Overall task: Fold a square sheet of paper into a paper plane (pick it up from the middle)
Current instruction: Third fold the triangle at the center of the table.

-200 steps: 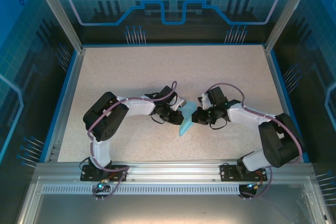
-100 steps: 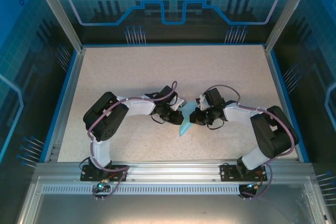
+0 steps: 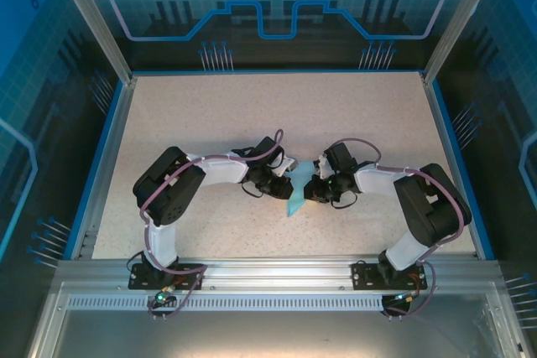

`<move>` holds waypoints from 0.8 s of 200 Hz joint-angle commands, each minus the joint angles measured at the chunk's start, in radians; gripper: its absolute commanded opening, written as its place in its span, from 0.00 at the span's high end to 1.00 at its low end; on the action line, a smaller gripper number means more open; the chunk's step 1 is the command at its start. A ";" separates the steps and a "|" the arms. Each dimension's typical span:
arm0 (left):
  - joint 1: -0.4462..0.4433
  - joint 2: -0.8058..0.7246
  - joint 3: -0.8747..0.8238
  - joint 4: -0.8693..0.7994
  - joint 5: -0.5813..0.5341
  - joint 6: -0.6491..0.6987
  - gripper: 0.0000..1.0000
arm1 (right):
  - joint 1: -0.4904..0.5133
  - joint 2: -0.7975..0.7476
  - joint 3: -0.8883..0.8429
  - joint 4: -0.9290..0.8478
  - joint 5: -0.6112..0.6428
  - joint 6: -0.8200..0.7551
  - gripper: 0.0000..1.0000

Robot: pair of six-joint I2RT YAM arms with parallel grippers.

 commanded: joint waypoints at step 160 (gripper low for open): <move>0.005 0.031 0.022 -0.061 -0.006 0.040 0.87 | -0.086 0.061 -0.014 0.065 -0.027 -0.019 0.88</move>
